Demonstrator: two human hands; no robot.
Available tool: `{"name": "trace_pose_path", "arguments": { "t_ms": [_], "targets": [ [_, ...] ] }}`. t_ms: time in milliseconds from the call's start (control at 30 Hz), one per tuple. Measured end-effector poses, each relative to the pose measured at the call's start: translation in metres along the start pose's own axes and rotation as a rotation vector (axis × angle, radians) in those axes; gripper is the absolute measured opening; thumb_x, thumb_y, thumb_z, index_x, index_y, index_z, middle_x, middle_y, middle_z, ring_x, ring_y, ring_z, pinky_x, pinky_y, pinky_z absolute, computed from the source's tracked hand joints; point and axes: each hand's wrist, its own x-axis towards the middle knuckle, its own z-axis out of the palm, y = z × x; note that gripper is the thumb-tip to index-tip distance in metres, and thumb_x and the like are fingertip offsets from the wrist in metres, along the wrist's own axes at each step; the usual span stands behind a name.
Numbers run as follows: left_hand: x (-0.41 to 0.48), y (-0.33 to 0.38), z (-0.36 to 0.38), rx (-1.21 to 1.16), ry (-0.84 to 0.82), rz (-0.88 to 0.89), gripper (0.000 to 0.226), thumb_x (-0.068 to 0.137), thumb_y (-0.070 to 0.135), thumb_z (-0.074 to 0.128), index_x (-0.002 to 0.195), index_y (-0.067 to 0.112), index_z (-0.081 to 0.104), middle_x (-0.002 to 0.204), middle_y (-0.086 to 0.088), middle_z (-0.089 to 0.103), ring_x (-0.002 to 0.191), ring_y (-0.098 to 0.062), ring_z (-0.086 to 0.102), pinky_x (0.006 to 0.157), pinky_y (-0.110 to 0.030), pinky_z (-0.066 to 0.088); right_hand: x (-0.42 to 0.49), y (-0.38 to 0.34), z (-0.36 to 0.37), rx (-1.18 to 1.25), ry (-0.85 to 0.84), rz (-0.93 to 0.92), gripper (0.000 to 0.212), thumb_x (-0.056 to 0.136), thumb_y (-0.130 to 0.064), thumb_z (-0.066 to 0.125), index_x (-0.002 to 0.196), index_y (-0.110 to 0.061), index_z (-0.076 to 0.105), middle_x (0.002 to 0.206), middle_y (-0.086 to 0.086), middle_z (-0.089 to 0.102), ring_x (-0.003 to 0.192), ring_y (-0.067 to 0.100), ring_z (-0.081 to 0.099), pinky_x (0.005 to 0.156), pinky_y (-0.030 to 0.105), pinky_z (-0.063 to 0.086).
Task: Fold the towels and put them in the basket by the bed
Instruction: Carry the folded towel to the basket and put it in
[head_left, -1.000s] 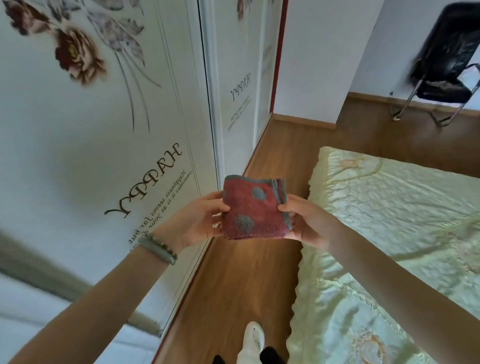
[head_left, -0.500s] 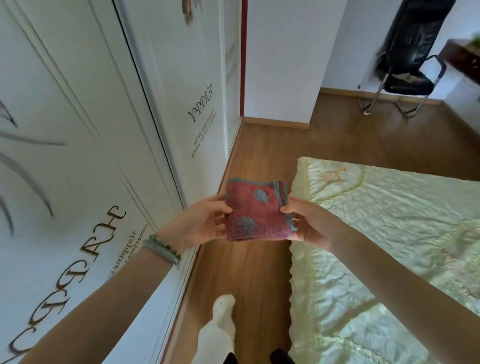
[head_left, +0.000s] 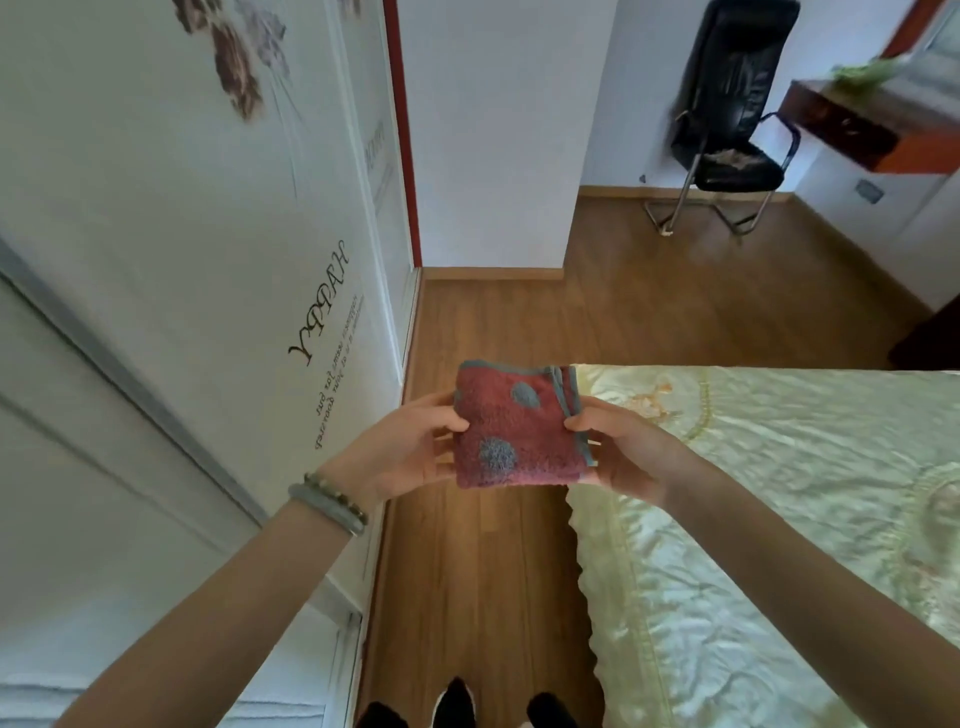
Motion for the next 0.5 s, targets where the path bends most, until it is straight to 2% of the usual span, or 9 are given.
{"name": "trace_pose_path", "arguments": {
  "t_ms": [133,233,367,500],
  "targets": [
    [0.056,0.036,-0.012,-0.030,-0.049,-0.030,0.035,0.087,-0.004,0.045,0.116,0.010,0.059,0.091,-0.007,0.056,0.078,-0.017,0.060,0.062,-0.030,0.054,0.048,-0.030,-0.019,0.010,0.075,-0.014,0.030,0.085,-0.005,0.054,0.114,-0.009,0.061,0.097,0.008,0.068,0.091,0.023,0.068,0.073,0.037,0.058],
    [0.103,0.060,-0.020,-0.025,-0.063,-0.049,0.034,0.087,-0.004,0.046,0.115,0.011,0.059,0.098,-0.009,0.056,0.090,-0.022,0.058,0.066,-0.032,0.055,0.085,-0.052,-0.037,0.002,0.106,-0.016,0.033,0.082,-0.006,0.058,0.114,-0.009,0.060,0.100,0.009,0.062,0.091,0.022,0.065,0.069,0.035,0.058],
    [0.176,0.087,-0.033,-0.051,-0.072,-0.062,0.039,0.087,-0.004,0.047,0.123,0.009,0.055,0.105,-0.012,0.055,0.097,-0.025,0.057,0.069,-0.035,0.055,0.143,-0.085,-0.072,0.000,0.116,-0.007,0.045,0.072,-0.012,0.062,0.116,-0.008,0.061,0.108,0.013,0.058,0.098,0.026,0.060,0.071,0.036,0.057],
    [0.258,0.119,-0.044,-0.024,-0.079,-0.058,0.043,0.085,-0.002,0.051,0.126,0.010,0.054,0.112,-0.014,0.053,0.103,-0.028,0.055,0.074,-0.038,0.056,0.209,-0.128,-0.114,-0.011,0.107,-0.007,0.047,0.072,-0.012,0.062,0.119,-0.006,0.059,0.106,0.013,0.059,0.093,0.024,0.063,0.069,0.032,0.056]
  ]
}}
